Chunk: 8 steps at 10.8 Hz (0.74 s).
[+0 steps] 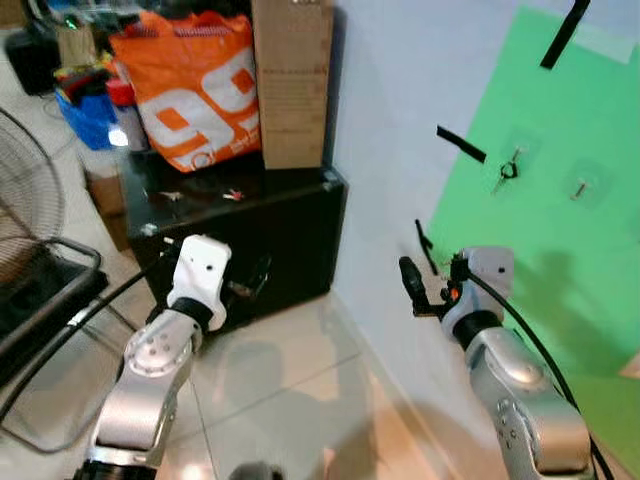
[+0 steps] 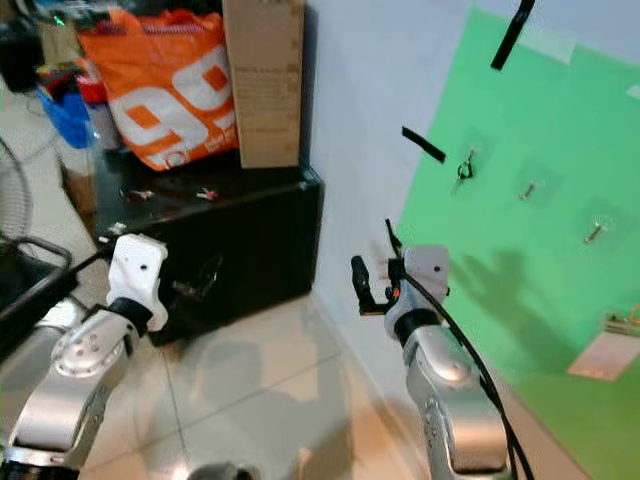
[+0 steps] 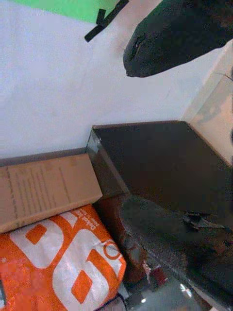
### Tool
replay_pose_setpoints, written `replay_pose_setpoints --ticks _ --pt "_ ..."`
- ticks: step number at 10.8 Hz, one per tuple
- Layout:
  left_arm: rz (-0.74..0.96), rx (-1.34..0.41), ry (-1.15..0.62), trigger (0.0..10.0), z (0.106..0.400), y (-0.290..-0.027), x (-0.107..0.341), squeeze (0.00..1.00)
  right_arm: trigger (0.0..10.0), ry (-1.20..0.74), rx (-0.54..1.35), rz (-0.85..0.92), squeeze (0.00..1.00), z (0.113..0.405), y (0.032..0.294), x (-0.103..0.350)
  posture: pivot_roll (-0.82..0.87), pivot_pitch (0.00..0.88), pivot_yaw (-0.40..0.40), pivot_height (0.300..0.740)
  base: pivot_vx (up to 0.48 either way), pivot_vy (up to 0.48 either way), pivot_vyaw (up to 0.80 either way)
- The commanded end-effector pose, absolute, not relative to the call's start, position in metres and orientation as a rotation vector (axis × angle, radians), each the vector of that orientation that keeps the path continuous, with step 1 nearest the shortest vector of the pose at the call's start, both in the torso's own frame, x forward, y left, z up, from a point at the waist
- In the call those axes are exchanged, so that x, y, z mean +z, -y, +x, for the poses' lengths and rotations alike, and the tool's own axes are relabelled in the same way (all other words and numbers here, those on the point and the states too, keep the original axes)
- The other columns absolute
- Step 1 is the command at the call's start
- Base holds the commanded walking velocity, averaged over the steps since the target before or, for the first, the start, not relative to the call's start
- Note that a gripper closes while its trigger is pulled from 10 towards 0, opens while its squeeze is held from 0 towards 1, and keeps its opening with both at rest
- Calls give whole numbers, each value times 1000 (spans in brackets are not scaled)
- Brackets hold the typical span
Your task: Hang keys on a hook
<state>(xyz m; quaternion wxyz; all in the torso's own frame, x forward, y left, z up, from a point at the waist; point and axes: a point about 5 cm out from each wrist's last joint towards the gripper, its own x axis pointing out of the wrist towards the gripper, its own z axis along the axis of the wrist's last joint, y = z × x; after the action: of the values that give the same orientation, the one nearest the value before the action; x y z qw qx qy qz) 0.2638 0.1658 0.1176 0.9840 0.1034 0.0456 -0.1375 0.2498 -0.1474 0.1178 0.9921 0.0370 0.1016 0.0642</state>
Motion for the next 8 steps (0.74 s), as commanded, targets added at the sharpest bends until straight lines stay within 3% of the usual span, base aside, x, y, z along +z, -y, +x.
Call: replay_pose_setpoints --ticks 1,8 --pt "221 -281 -81 10000 268 -165 122 0 10000 -202 123 61 1000 251 147 119 5 0 -28 740 315 0 0" --pt "225 -271 -85 10000 266 -169 123 0 10000 -208 147 49 1000 255 142 117 32 0 -49 740 348 0 0"
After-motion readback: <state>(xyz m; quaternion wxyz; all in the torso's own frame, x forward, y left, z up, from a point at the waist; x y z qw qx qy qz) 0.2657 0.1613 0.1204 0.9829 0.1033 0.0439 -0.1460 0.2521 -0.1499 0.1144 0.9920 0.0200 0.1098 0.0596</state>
